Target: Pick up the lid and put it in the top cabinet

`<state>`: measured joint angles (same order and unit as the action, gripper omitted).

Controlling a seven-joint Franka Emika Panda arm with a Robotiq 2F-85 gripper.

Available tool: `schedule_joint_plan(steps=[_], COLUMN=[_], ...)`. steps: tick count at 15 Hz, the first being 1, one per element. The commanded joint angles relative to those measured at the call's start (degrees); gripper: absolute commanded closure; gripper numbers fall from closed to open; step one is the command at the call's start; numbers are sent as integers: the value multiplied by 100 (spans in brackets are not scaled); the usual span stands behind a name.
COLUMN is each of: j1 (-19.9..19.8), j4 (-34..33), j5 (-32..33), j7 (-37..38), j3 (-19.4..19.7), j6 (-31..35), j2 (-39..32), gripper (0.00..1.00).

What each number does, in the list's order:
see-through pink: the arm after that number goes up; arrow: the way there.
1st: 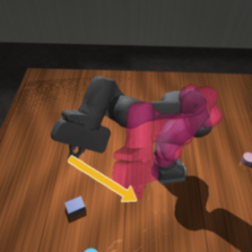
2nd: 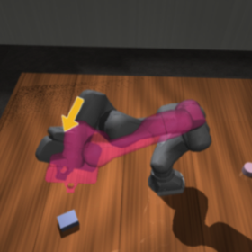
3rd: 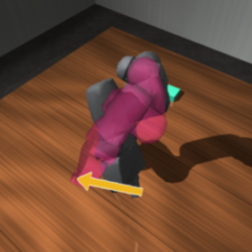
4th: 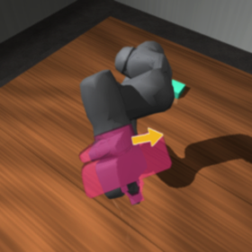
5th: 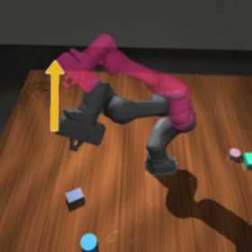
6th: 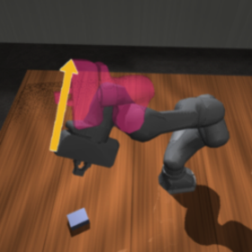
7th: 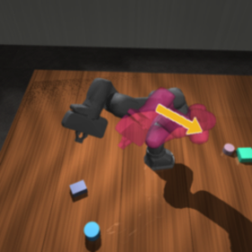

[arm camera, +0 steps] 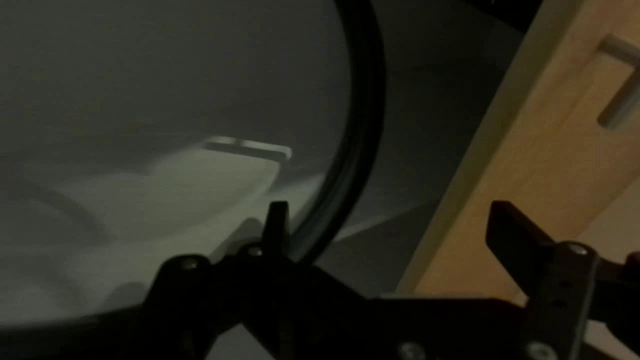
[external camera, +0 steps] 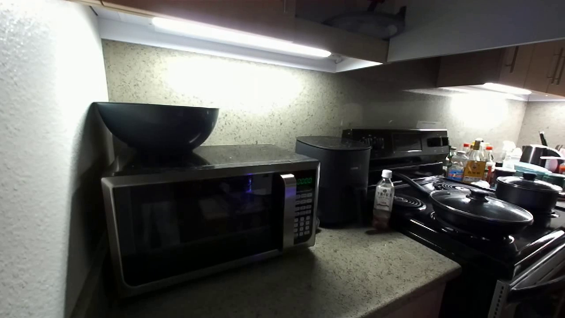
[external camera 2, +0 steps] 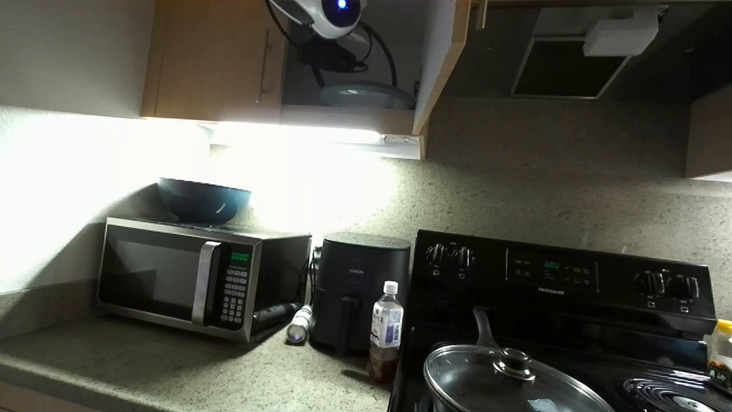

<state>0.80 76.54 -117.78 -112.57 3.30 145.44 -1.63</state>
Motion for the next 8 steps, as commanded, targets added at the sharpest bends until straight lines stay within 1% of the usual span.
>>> schedule_joint_plan(steps=[1, 3, 7, 8], j1=[-16, -48, -58, -47], j4=[59, 157, 236, 349], j5=[0, 0, -25, 287], j7=[-14, -19, -28, 390], j3=[54, 112, 115, 103], j6=[-76, -166, -223, -202], j2=[115, 261, 271, 286], gripper=[0, 0, 0, 0])
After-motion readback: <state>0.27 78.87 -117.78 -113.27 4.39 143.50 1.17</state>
